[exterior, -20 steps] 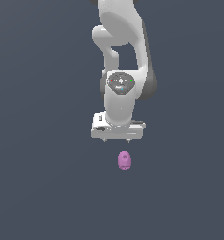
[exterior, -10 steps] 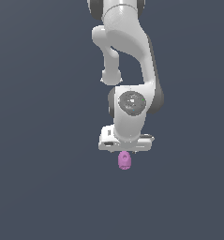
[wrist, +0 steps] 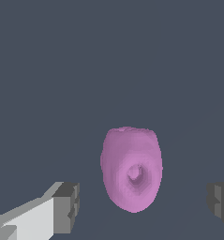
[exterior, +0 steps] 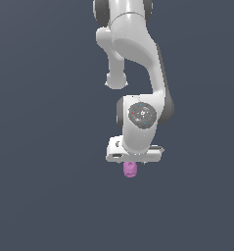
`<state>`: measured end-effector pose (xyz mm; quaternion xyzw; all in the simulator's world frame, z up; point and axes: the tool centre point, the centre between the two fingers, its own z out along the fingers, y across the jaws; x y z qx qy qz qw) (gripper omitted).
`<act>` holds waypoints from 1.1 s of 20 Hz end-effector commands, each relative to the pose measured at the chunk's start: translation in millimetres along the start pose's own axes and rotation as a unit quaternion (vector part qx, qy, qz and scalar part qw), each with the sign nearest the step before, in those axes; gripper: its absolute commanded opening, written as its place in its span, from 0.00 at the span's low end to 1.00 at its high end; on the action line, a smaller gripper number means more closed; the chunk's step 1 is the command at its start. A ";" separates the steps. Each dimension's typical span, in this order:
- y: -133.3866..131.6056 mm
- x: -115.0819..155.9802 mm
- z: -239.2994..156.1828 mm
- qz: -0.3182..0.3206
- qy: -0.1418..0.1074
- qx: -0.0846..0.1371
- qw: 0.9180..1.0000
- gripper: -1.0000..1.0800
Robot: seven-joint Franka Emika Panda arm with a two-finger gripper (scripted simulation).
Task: Pick up the object and move it to a goal position.
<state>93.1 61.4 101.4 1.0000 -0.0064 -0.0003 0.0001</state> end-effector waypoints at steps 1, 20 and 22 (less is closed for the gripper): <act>0.4 0.2 0.4 0.000 0.000 0.000 1.000 0.96; 0.0 1.1 50.4 0.001 0.000 0.000 1.000 0.00; 0.0 1.1 50.4 0.001 0.000 0.000 1.000 0.00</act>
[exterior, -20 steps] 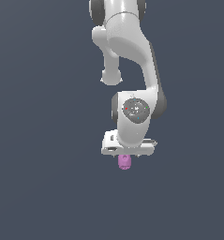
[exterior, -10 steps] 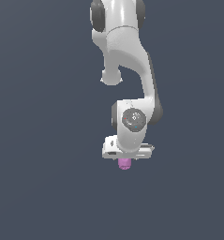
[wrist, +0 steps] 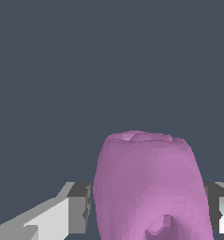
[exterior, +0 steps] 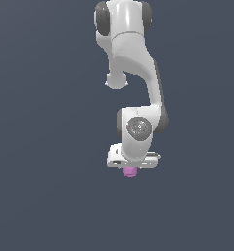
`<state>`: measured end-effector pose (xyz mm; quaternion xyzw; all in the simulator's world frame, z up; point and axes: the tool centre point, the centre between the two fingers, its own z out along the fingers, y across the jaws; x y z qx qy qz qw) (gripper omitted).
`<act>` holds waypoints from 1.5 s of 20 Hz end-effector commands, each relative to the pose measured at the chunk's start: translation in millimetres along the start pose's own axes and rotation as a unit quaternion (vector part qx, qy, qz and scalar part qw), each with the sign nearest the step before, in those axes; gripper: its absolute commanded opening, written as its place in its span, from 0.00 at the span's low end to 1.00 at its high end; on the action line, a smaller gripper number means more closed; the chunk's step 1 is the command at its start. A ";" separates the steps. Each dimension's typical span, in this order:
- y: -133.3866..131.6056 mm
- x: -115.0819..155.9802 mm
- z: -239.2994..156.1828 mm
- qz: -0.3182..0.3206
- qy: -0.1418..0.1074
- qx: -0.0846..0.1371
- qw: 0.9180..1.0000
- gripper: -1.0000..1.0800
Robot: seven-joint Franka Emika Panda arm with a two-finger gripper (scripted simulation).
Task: Pick up the object and move it to a goal position.
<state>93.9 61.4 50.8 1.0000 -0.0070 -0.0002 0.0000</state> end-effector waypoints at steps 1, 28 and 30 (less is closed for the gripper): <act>0.0 0.2 -0.2 0.000 0.000 0.000 1.000 0.00; 106.4 -37.9 -71.3 0.000 0.000 0.000 1.000 0.00; 126.1 -44.6 -84.6 0.000 0.000 0.000 1.000 0.00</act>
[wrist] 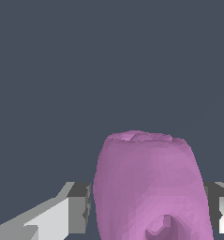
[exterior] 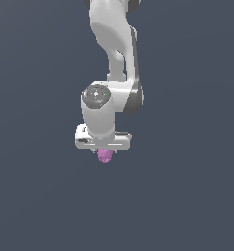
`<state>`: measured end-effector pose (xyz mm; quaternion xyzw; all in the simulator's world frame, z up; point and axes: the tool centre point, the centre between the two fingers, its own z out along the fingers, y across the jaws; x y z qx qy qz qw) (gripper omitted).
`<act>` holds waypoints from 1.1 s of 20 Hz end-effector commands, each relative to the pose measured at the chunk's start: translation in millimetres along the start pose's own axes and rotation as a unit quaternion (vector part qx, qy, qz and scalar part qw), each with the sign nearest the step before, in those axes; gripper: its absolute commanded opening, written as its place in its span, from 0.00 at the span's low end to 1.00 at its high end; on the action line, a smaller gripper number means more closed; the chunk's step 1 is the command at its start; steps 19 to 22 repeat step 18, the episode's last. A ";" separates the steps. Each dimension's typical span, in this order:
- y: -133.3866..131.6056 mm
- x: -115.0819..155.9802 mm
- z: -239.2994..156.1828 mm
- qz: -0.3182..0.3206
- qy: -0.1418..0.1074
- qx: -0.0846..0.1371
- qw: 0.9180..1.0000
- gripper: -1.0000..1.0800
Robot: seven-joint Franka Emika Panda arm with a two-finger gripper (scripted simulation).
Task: Pick up the object and move it to a goal position.
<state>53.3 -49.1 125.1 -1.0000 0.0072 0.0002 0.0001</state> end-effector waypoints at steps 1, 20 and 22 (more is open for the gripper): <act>24.9 -8.9 -16.9 0.000 0.000 0.000 1.000 0.00; 128.9 -39.6 -87.2 0.000 0.000 0.000 1.000 0.00; 128.9 -39.6 -87.2 0.000 0.000 0.000 1.000 0.00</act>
